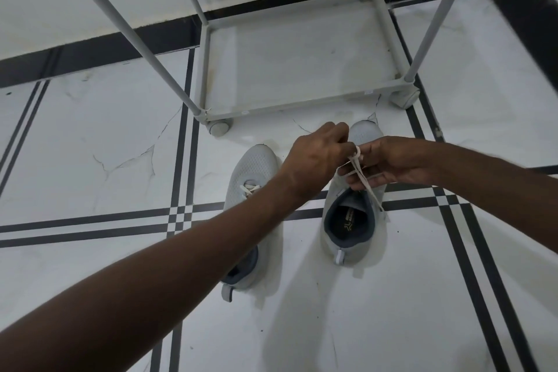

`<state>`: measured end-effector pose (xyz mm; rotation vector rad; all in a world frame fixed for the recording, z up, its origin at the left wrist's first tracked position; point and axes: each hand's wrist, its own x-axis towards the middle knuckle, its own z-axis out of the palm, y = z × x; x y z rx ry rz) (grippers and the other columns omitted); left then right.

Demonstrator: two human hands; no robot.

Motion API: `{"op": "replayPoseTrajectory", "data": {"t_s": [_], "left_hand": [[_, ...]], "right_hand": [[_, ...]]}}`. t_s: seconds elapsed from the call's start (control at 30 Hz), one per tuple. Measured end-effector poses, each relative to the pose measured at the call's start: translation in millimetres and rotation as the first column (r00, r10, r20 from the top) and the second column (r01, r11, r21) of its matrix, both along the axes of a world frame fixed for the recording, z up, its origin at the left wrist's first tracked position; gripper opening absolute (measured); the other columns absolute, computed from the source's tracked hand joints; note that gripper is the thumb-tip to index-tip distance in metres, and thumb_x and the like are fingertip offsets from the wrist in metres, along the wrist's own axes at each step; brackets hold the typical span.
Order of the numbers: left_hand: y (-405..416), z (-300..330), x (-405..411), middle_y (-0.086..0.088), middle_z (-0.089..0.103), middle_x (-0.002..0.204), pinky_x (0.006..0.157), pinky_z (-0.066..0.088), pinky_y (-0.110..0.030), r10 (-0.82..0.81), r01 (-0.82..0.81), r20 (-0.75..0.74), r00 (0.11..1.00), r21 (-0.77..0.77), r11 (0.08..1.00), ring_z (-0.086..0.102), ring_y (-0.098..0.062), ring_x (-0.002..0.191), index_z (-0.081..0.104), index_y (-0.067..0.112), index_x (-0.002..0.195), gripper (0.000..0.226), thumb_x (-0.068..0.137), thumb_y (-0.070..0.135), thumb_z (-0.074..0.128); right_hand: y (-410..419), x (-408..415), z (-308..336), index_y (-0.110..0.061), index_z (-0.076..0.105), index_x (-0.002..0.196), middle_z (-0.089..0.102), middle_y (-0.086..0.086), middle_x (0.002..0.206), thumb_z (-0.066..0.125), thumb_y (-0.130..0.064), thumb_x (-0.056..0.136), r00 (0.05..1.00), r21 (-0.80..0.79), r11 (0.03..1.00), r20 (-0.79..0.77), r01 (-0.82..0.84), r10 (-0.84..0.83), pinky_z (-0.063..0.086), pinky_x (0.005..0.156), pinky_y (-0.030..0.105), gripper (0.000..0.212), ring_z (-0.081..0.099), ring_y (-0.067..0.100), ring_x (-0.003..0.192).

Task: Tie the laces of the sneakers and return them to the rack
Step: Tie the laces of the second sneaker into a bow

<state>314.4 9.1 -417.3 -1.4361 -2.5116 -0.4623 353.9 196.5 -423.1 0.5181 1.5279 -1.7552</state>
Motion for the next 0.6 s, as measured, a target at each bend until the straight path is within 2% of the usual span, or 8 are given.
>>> {"op": "replayPoseTrajectory", "data": {"t_s": [0.17,0.23,0.27,0.33,0.43,0.5,0.53,0.6], "left_hand": [[1,-3,1,0.0,0.064,0.086,0.046,0.036,-0.027,0.048,-0.048,-0.008,0.999,0.019,0.999,0.059,-0.019,0.08,0.076,0.02,0.084,0.008,0.084,0.018,0.069],[-3,-2,1,0.004,0.067,0.089,0.057,0.049,-0.03,0.148,-0.172,0.225,0.963,0.091,0.981,0.061,-0.016,0.083,0.077,0.022,0.086,0.008,0.085,0.023,0.069],[-6,-1,2,0.005,0.07,0.09,0.064,0.053,-0.029,0.208,-0.28,0.429,0.879,0.112,0.953,0.064,-0.014,0.084,0.076,0.021,0.086,0.007,0.084,0.024,0.071],[-14,3,3,-0.001,0.074,0.089,0.073,0.058,-0.025,0.261,-0.52,0.815,0.518,0.057,0.852,0.069,-0.015,0.083,0.076,0.013,0.086,0.009,0.083,0.022,0.073],[-29,4,2,-0.021,0.074,0.092,0.068,0.063,-0.034,0.196,-0.763,0.98,-0.028,-0.148,0.629,0.072,-0.025,0.071,0.071,-0.005,0.092,0.013,0.084,0.004,0.069],[-40,-2,1,-0.022,0.072,0.089,0.065,0.063,-0.037,0.255,-0.779,0.947,-0.197,-0.309,0.546,0.071,-0.027,0.064,0.068,-0.01,0.096,0.016,0.084,0.001,0.068],[-44,-8,-1,-0.022,0.072,0.09,0.067,0.063,-0.039,0.298,-0.761,0.927,-0.23,-0.362,0.539,0.071,-0.028,0.063,0.066,-0.011,0.097,0.018,0.084,0.002,0.069],[-49,-19,-1,-0.024,0.069,0.097,0.076,0.062,-0.045,0.439,-0.688,0.883,-0.163,-0.421,0.591,0.072,-0.031,0.072,0.061,-0.008,0.105,0.029,0.085,0.01,0.071]], "right_hand": [[-4,0,-1,0.003,0.066,0.101,0.068,0.019,0.095,0.057,-0.01,0.09,0.991,-0.006,0.991,-0.022,0.131,-0.131,0.056,0.09,0.047,0.019,0.067,0.034,0.095],[-1,0,-4,0.0,0.061,0.083,0.067,0.02,0.089,0.05,-0.011,0.086,0.957,-0.023,0.957,0.002,0.289,-0.289,0.057,0.084,0.048,0.015,0.067,0.036,0.089],[2,0,-5,-0.004,0.056,0.072,0.067,0.018,0.08,0.046,-0.013,0.082,0.931,-0.012,0.931,0.009,0.365,-0.365,0.058,0.08,0.047,0.016,0.066,0.036,0.084],[12,0,-6,-0.012,0.043,0.056,0.057,0.01,0.057,0.042,-0.016,0.076,0.876,0.059,0.875,0.0,0.481,-0.481,0.055,0.069,0.039,0.021,0.062,0.03,0.063],[25,4,-14,-0.019,0.032,0.05,0.029,-0.001,0.04,0.048,-0.019,0.076,0.788,0.208,0.764,-0.065,0.611,-0.613,0.034,0.042,0.023,0.031,0.029,0.017,0.036],[31,12,-25,-0.016,0.034,0.048,0.033,0.001,0.043,0.057,-0.024,0.081,0.848,0.509,0.678,-0.312,0.53,-0.429,0.026,0.042,0.02,0.041,0.027,0.015,0.035],[35,18,-32,-0.013,0.036,0.047,0.038,0.003,0.044,0.059,-0.028,0.084,0.893,0.702,0.564,-0.414,0.435,-0.175,0.027,0.045,0.022,0.046,0.033,0.016,0.038],[35,31,-41,-0.012,0.047,0.051,0.051,0.002,0.051,0.057,-0.035,0.087,0.887,0.895,0.308,-0.399,0.322,0.232,0.032,0.055,0.026,0.045,0.045,0.018,0.049]]}}
